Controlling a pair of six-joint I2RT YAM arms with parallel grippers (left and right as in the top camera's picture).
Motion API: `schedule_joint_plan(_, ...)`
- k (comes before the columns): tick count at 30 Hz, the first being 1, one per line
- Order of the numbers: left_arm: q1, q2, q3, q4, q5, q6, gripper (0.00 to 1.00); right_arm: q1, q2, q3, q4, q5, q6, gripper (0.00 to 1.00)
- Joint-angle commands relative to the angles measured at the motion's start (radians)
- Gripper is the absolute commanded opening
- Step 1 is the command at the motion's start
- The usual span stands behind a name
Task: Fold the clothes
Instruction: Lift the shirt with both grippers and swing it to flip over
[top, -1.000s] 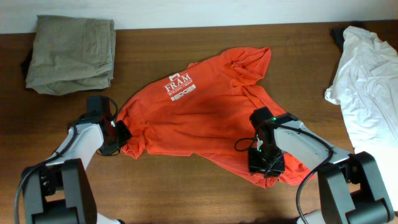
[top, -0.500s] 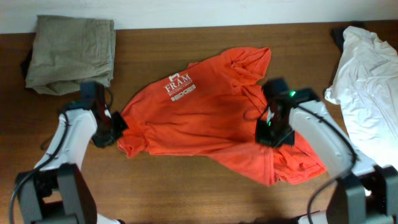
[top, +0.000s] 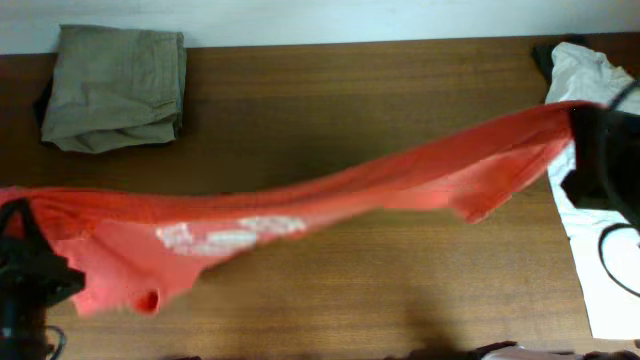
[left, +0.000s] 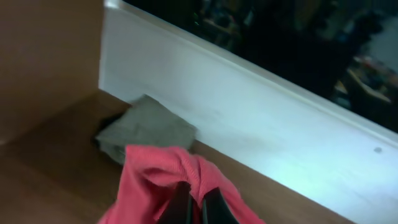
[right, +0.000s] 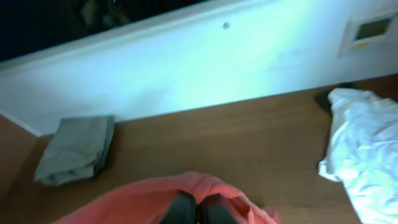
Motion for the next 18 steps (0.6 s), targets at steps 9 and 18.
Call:
schedule_joint_plan(9,0.002,0.607,0.001,0.489,0.119,0.043,0.00,-0.023,0.431,0.006,0.357,0.235,-0.011,0.04)
schedule_joint_plan(18,0.002,0.670,0.404,0.496,0.209,0.130,0.00,-0.095,0.246,0.130,0.383,0.217,-0.100,0.04)
